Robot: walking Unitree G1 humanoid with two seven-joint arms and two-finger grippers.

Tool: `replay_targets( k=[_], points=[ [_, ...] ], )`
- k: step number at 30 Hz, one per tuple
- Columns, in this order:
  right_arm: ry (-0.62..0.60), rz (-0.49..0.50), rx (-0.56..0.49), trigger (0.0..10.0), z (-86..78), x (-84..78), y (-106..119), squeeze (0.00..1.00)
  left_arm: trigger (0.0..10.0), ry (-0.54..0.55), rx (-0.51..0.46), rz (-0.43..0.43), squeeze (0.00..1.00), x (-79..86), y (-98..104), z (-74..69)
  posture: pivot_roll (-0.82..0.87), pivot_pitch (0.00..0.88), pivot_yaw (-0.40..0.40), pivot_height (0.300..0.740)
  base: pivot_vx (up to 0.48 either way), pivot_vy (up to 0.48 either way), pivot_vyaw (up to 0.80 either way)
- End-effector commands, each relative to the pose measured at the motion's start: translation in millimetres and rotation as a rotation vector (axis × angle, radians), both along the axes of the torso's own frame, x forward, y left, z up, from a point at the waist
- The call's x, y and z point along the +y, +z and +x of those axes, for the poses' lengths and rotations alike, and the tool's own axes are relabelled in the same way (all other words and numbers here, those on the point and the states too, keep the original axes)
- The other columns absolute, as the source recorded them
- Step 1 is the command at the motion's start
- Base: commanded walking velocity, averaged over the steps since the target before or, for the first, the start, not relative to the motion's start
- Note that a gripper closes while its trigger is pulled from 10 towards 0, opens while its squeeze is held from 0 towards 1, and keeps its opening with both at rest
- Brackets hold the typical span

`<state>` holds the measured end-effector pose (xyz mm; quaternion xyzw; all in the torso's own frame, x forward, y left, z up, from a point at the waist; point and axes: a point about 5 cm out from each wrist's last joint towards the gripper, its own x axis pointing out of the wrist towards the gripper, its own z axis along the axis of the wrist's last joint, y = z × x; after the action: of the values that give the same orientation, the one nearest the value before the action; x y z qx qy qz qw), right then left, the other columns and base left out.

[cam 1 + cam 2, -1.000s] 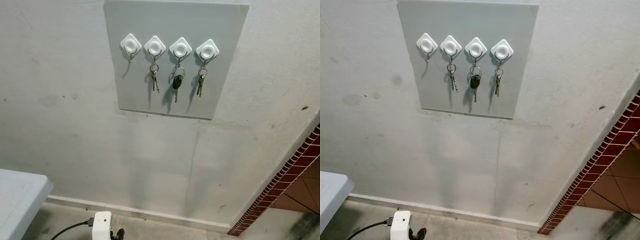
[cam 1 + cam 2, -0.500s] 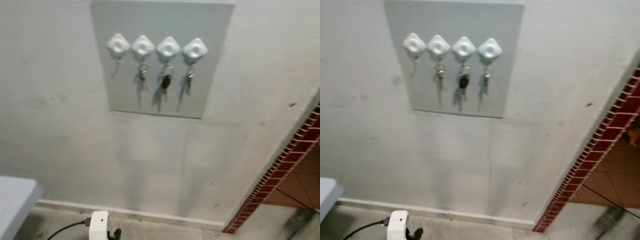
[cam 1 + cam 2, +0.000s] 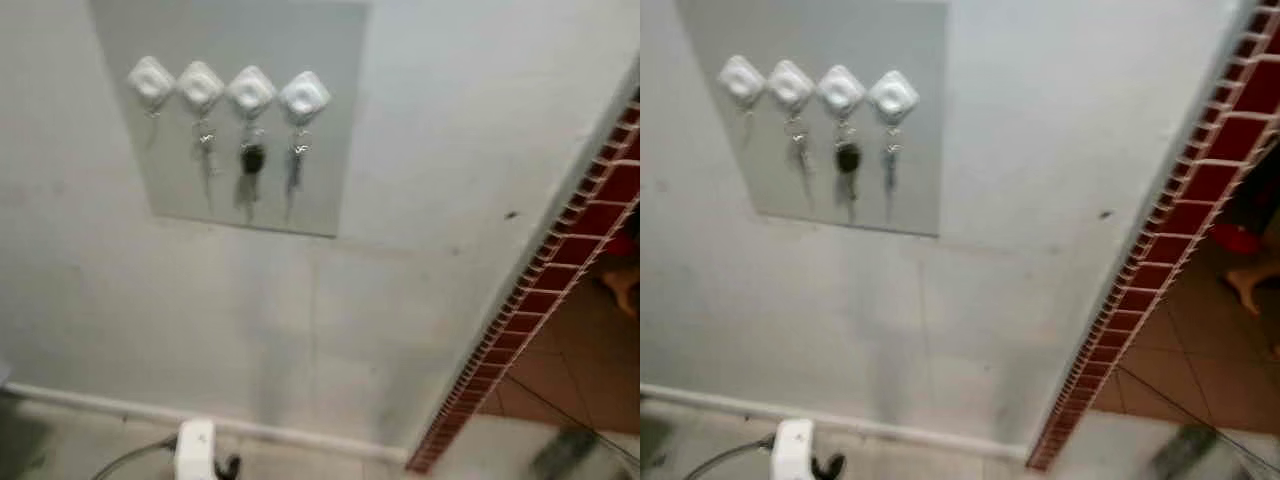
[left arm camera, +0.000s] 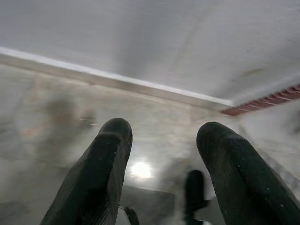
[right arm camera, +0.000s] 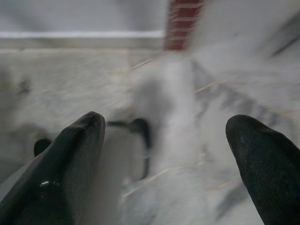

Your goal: Hang keys on a hook

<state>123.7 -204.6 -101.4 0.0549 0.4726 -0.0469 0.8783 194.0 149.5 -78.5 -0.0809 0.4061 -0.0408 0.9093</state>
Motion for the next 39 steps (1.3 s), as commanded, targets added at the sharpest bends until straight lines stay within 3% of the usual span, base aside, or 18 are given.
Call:
replay_targets(
  k=[1,39],
  points=[
    [0.007,0.021,0.012,10.0,-2.4,10.2,-2.4,0.00,10.0,0.030,0.011,0.038,0.00,16.6,-0.7,-2.3,-0.01,0.000,-0.021,0.740,0.000,0.000,0.00],
    [-0.016,0.031,0.030,10.0,-3.9,11.3,-3.6,0.00,10.0,0.037,0.017,0.035,0.00,18.9,-0.6,-2.1,-0.02,0.000,-0.012,0.740,0.000,0.042,0.00]
  ],
)
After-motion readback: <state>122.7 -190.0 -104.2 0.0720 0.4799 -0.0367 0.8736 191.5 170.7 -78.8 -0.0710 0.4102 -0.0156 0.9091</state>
